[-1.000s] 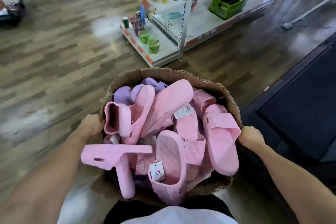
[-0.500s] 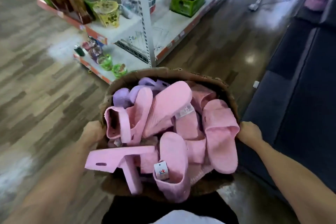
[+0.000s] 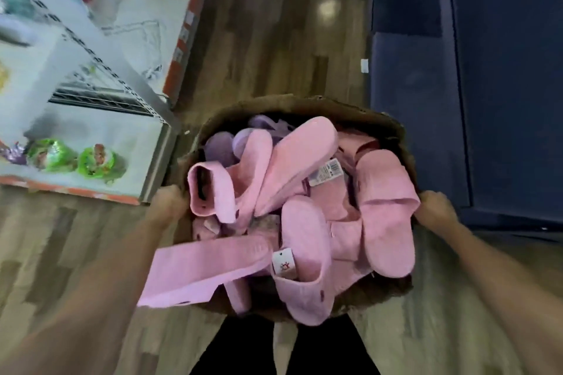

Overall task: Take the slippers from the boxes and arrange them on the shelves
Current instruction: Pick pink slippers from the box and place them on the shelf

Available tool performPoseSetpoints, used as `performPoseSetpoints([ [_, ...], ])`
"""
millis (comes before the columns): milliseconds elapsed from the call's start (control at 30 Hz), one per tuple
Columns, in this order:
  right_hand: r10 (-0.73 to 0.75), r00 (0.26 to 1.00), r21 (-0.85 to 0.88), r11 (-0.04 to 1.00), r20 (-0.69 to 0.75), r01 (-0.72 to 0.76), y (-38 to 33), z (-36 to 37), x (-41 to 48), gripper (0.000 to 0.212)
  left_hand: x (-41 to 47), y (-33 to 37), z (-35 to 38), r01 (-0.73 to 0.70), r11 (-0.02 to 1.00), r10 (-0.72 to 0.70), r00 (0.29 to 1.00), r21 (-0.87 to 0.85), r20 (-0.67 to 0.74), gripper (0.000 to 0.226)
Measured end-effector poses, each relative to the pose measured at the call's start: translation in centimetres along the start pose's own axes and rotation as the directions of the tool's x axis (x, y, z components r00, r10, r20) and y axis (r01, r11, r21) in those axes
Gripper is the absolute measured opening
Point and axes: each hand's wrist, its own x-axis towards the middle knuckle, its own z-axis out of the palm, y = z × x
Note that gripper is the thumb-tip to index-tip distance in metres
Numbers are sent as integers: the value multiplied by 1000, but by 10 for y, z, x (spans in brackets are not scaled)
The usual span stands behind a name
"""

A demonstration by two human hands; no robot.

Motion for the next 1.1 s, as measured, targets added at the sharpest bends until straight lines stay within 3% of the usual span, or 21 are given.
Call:
performPoseSetpoints([
  [100,38,999,6,999,-6,-38,2,21,28,40,53,14,3,-95,979,93,995,179,19,36],
  [333,82,995,119,990,-62,-74,-25,44,113,43,142,39,22,-70,987,85,992,147,-96,57],
  [500,78,995,12,997,-70,-77,-43,69,175,42,185,50,50,18,995,-3,989,101,-147,44],
  [633,160,985,77,985,-68,-154,-86,36,198,35,206,82,28,-29,999,32,981,21,-189,27],
  [733,159,987,114,981,-30,-155,-103,23,189,36,202,95,19,-65,998,66,987,13,-145,20],
  [867,-25,997,67,998,75,20,-143,34,152,33,178,112,22,-81,995,83,996,-52,42,27],
  [967,-137,983,83,988,122,128,-166,30,127,41,152,131,14,-167,986,167,978,-9,127,28],
  [1100,-164,974,147,979,157,142,-176,22,116,40,133,155,11,-287,958,278,941,20,194,34],
])
